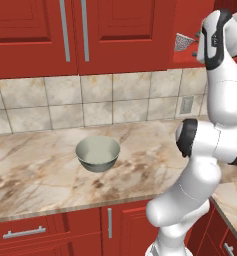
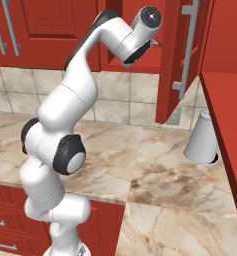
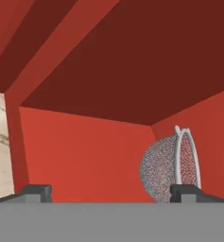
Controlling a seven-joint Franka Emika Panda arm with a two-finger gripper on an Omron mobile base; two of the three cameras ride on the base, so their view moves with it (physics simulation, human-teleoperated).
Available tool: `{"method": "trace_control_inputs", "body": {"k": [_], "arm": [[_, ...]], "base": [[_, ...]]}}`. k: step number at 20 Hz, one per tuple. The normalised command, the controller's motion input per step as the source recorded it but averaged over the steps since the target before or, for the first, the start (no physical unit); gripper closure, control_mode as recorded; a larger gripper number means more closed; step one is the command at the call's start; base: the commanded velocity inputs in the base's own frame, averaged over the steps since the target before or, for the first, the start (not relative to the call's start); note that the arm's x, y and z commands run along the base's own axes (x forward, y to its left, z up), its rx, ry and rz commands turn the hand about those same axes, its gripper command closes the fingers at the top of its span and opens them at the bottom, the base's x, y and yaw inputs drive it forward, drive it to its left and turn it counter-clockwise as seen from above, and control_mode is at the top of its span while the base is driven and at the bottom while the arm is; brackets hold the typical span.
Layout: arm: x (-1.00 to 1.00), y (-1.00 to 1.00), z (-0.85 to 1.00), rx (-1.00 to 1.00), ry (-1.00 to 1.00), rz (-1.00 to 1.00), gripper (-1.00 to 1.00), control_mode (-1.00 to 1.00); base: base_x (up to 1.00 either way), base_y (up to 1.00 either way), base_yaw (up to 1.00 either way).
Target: Open the cabinet and setup a tea strainer by placing it in the bowl upright.
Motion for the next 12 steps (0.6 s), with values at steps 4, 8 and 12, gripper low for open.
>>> {"method": "trace_control_inputs", "body": {"k": [4,8,12], "arm": [[0.19,-0.03,0.08,0.00,0.00,0.09,-1.00,-1.00],[0.34,-0.02,0.10,0.00,0.00,0.06,-1.00,-1.00],[0.12,-0.03,0.12,0.00,0.00,0.05,-1.00,-1.00]], "base": [[0.00,0.00,0.00],[0.00,0.00,0.00],[0.00,0.00,0.00]]}}
